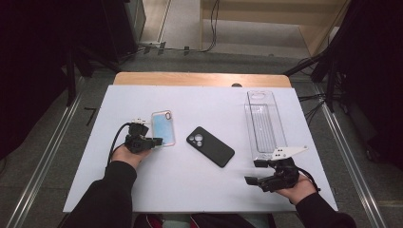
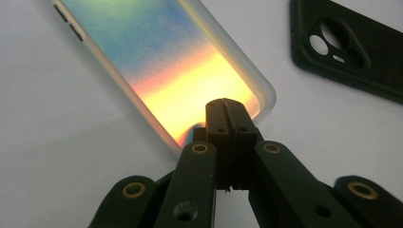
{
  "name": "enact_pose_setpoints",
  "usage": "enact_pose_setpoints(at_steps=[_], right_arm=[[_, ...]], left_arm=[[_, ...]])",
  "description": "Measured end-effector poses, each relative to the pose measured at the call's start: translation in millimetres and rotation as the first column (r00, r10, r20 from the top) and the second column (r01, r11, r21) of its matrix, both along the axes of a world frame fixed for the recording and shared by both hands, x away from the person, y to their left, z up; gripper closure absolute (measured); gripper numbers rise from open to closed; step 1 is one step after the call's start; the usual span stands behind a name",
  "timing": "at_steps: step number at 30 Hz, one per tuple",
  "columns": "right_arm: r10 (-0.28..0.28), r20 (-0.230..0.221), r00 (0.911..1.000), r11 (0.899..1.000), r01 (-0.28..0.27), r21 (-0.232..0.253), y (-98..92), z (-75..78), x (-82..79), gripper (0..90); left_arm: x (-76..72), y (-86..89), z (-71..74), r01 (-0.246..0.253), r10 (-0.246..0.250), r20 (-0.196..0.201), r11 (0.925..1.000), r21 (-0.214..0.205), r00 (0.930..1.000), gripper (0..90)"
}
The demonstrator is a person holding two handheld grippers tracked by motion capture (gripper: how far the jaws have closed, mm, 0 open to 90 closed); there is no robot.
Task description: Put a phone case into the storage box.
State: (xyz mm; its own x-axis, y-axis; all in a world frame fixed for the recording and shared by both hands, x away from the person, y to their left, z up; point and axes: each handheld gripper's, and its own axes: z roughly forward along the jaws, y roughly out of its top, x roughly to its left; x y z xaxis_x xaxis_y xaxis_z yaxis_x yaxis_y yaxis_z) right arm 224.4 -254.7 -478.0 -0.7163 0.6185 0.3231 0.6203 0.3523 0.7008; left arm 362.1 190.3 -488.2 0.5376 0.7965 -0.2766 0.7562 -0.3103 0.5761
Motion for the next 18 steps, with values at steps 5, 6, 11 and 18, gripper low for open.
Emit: enact_pose_setpoints(at_steps=[5, 6, 11, 18], right_arm=[[0.002, 0.001, 1.0, 1.0, -0.002, 0.0, 0.1, 0.0, -0.1, 18.9], [0.001, 0.001, 1.0, 1.0, -0.001, 0.001, 0.0, 0.0, -0.1, 18.9], [0.001, 0.0, 1.0, 1.0, -0.001, 0.001, -0.1, 0.1, -0.2, 18.9], [-0.001, -0.001, 1.0, 1.0, 0.001, 0.001, -0.3, 0.0, -0.2, 18.9]], left_arm=[[0.6, 2.9, -0.7, -0.005, 0.005, -0.004, 0.9999, 0.015, 1.0, 90.0], [0.9, 3.4, -0.9, -0.006, 0.006, -0.004, 0.9999, 0.015, 1.0, 90.0], [2.4, 7.8, -1.1, -0.015, 0.015, -0.007, 0.9996, 0.023, 0.9999, 90.0], [5.7, 21.8, -0.9, -0.052, 0.052, -0.009, 0.9985, 0.013, 0.9986, 89.9]])
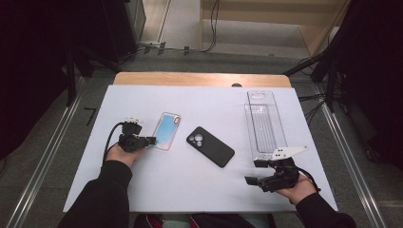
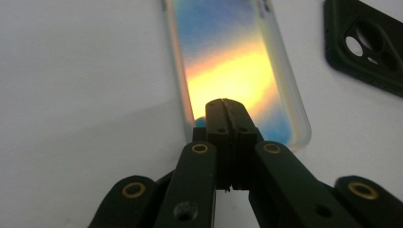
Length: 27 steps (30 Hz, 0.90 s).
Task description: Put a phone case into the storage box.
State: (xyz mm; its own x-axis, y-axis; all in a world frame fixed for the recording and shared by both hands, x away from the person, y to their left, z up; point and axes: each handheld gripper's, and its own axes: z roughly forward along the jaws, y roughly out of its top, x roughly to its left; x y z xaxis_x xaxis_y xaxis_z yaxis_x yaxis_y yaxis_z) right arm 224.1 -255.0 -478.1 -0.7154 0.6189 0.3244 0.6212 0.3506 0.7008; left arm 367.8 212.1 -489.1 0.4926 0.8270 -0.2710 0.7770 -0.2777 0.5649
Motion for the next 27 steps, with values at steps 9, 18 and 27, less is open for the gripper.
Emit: enact_pose_setpoints(at_steps=[9, 18, 27], right_arm=[[-0.001, -0.002, 1.0, 1.0, 0.001, -0.005, 0.2, -0.4, 0.3, 18.9], [-0.001, -0.003, 1.0, 1.0, 0.001, -0.001, -0.3, -0.2, 0.2, 18.9], [0.002, -0.002, 1.0, 1.0, -0.002, 0.005, -0.6, 0.2, -0.3, 18.9]], left_arm=[[2.4, 9.1, -0.1, -0.015, 0.015, -0.004, 0.9998, -0.012, 0.9999, 89.8], [-1.0, 11.0, 7.8, -0.005, 0.006, 0.001, 0.9986, -0.052, 1.0, 84.1], [-18.1, 13.3, 27.1, 0.075, -0.072, 0.026, 0.9883, -0.133, 0.9971, 61.9]])
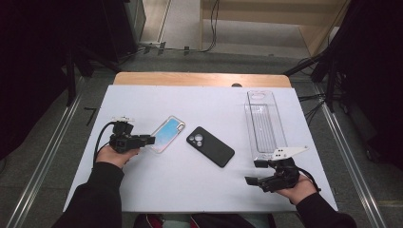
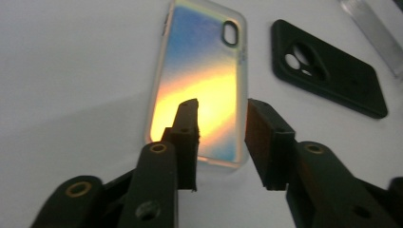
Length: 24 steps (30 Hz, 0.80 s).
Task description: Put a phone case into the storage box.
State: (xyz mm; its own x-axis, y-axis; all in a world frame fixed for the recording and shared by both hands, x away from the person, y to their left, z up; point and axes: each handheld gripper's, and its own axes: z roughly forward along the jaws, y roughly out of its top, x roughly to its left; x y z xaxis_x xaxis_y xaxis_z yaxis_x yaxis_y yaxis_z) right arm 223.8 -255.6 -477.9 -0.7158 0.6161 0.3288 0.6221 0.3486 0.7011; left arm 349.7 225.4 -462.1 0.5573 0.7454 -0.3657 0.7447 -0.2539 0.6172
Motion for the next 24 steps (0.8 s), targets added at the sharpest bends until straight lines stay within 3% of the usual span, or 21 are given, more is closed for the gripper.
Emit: enact_pose_setpoints(at_steps=[7, 10, 15, 19, 24], right_arm=[[0.001, 0.003, 1.0, 1.0, -0.001, 0.0, -0.1, 0.2, -0.1, 18.9], [-0.002, 0.0, 1.0, 1.0, 0.002, -0.002, -0.5, 0.4, -0.4, 18.9], [-0.002, 0.001, 1.0, 1.0, 0.002, -0.001, -1.1, 0.4, -0.4, 18.9], [-0.001, 0.001, 1.0, 1.0, 0.001, -0.002, -0.9, 0.4, -0.3, 18.8], [0.0, 0.0, 1.0, 1.0, 0.0, 0.0, -0.2, 0.1, -0.2, 18.9]], left_arm=[[-12.9, -4.1, 8.2, 0.086, -0.083, 0.081, 0.9957, -0.034, 0.9932, 32.5], [-18.5, -6.8, 10.6, 0.13, -0.125, 0.105, 0.9909, -0.037, 0.9865, 26.6], [-32.8, -8.7, 11.1, 0.195, -0.189, 0.128, 0.9802, -0.036, 0.9737, 25.9], [-43.2, -8.6, 12.1, 0.218, -0.211, 0.143, 0.9755, -0.031, 0.9669, 22.2], [-43.5, -12.5, 15.4, 0.234, -0.23, 0.164, 0.9722, -0.008, 0.9594, 0.0]])
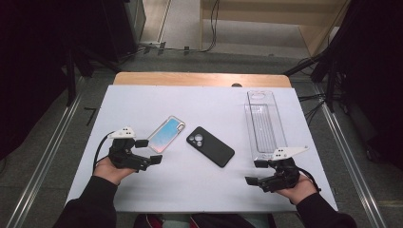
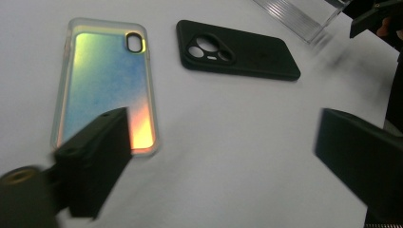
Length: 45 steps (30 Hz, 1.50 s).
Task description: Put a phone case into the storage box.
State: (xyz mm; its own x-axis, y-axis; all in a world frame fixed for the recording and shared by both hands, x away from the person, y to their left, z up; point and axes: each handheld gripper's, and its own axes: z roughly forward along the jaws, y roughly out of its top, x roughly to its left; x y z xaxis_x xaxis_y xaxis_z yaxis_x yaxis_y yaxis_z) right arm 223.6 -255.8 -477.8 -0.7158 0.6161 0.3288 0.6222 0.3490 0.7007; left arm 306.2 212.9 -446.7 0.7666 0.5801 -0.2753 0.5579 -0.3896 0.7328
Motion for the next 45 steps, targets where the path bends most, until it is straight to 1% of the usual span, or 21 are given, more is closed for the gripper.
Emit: enact_pose_setpoints(at_steps=[3, 5, 6, 8, 10, 12, 15, 19, 21, 24, 26, 27, 33, 34, 35, 36, 37, 40, 41, 44, 45], right_arm=[[0.001, -0.001, 1.0, 1.0, -0.001, -0.002, 0.1, -0.2, 0.2, 18.9], [0.0, 0.0, 1.0, 1.0, 0.0, -0.002, -0.2, -0.4, 0.3, 18.9], [-0.001, 0.001, 1.0, 1.0, 0.001, -0.003, -0.4, -0.4, 0.4, 18.9], [-0.001, 0.002, 1.0, 1.0, 0.001, -0.003, -0.7, -0.5, 0.5, 18.9], [-0.004, -0.001, 1.0, 1.0, 0.004, -0.002, -0.9, -0.7, 0.6, 18.9], [-0.003, 0.0, 1.0, 1.0, 0.003, -0.002, -0.8, -0.8, 0.7, 18.9], [-0.001, 0.0, 1.0, 1.0, 0.001, -0.002, -0.7, -0.8, 0.6, 18.9], [-0.002, -0.001, 1.0, 1.0, 0.002, -0.002, -0.8, -0.9, 0.7, 18.9], [-0.001, -0.001, 1.0, 1.0, 0.001, -0.001, -0.7, -0.9, 0.8, 18.9], [0.001, -0.001, 1.0, 1.0, -0.001, -0.003, -0.5, -1.0, 0.9, 18.9], [0.001, -0.001, 1.0, 1.0, -0.001, -0.003, -0.6, -1.0, 0.9, 18.9], [0.0, -0.002, 1.0, 1.0, 0.0, -0.003, -0.7, -1.1, 0.9, 18.9], [0.0, -0.003, 1.0, 1.0, 0.0, -0.002, -0.8, -1.2, 1.0, 18.8], [0.0, -0.001, 1.0, 1.0, 0.0, -0.002, -0.9, -1.3, 1.2, 18.9], [0.0, -0.002, 1.0, 1.0, 0.0, -0.001, -0.9, -1.3, 1.3, 18.9], [0.0, -0.002, 1.0, 1.0, 0.0, -0.001, -0.9, -1.3, 1.3, 18.9], [-0.001, -0.003, 1.0, 1.0, 0.001, -0.001, -0.8, -1.4, 1.3, 18.9], [0.001, -0.002, 1.0, 1.0, -0.001, -0.002, -0.7, -1.3, 1.2, 18.9], [0.0, -0.003, 1.0, 1.0, 0.0, -0.002, -0.7, -1.3, 1.1, 18.9], [-0.001, -0.001, 1.0, 1.0, 0.001, -0.001, -1.1, -1.4, 1.2, 18.9], [-0.001, -0.001, 1.0, 1.0, 0.001, -0.001, -1.1, -1.4, 1.2, 18.9]], left_arm=[[4.5, -4.7, 0.8, 0.012, -0.012, 0.004, 0.9997, 0.021, 0.9999, 0.0], [6.2, -6.0, 1.2, 0.006, -0.006, 0.012, 0.9995, 0.031, 0.9999, 0.0], [10.7, -8.0, 2.1, -0.006, 0.005, 0.019, 0.9995, 0.032, 0.9998, 0.0], [15.0, -9.4, 2.6, -0.008, 0.007, 0.023, 0.9993, 0.037, 0.9997, 0.0], [20.9, -11.4, 2.5, -0.014, 0.013, 0.019, 0.9988, 0.048, 0.9997, 0.0], [26.1, -12.9, 1.1, -0.029, 0.028, 0.025, 0.998, 0.056, 0.9993, 0.0], [33.7, -13.6, -1.4, -0.041, 0.04, 0.015, 0.9967, 0.07, 0.9991, 0.0], [40.2, -14.4, -1.9, -0.049, 0.048, 0.022, 0.9964, 0.069, 0.9986, 0.0], [48.9, -16.0, -1.2, -0.059, 0.057, 0.031, 0.9957, 0.072, 0.9979, 0.0], [57.0, -18.4, -1.3, -0.068, 0.065, 0.029, 0.9945, 0.081, 0.9974, 0.0], [58.9, -18.7, -1.4, -0.066, 0.064, 0.033, 0.9946, 0.081, 0.9974, 0.0], [63.3, -20.6, -1.4, -0.071, 0.069, 0.031, 0.9941, 0.081, 0.9971, 0.0], [71.9, -26.6, -0.9, -0.069, 0.066, 0.03, 0.9936, 0.089, 0.9974, 0.0], [75.6, -29.3, -0.2, -0.069, 0.066, 0.038, 0.9932, 0.094, 0.9971, 0.0], [77.6, -30.6, -0.4, -0.074, 0.071, 0.042, 0.9935, 0.087, 0.9966, 0.0], [77.6, -30.6, -0.4, -0.074, 0.071, 0.042, 0.9935, 0.087, 0.9966, 0.0], [82.2, -33.6, -0.9, -0.075, 0.071, 0.044, 0.9933, 0.089, 0.9965, 0.0], [87.4, -38.4, -3.9, -0.072, 0.067, 0.054, 0.993, 0.094, 0.9963, 0.0], [89.4, -39.3, -5.7, -0.071, 0.066, 0.05, 0.9922, 0.102, 0.9965, 0.0], [94.0, -41.9, -14.8, -0.082, 0.075, 0.058, 0.9899, 0.116, 0.9955, 0.0], [94.0, -41.9, -14.8, -0.082, 0.075, 0.058, 0.9899, 0.116, 0.9955, 0.0]])
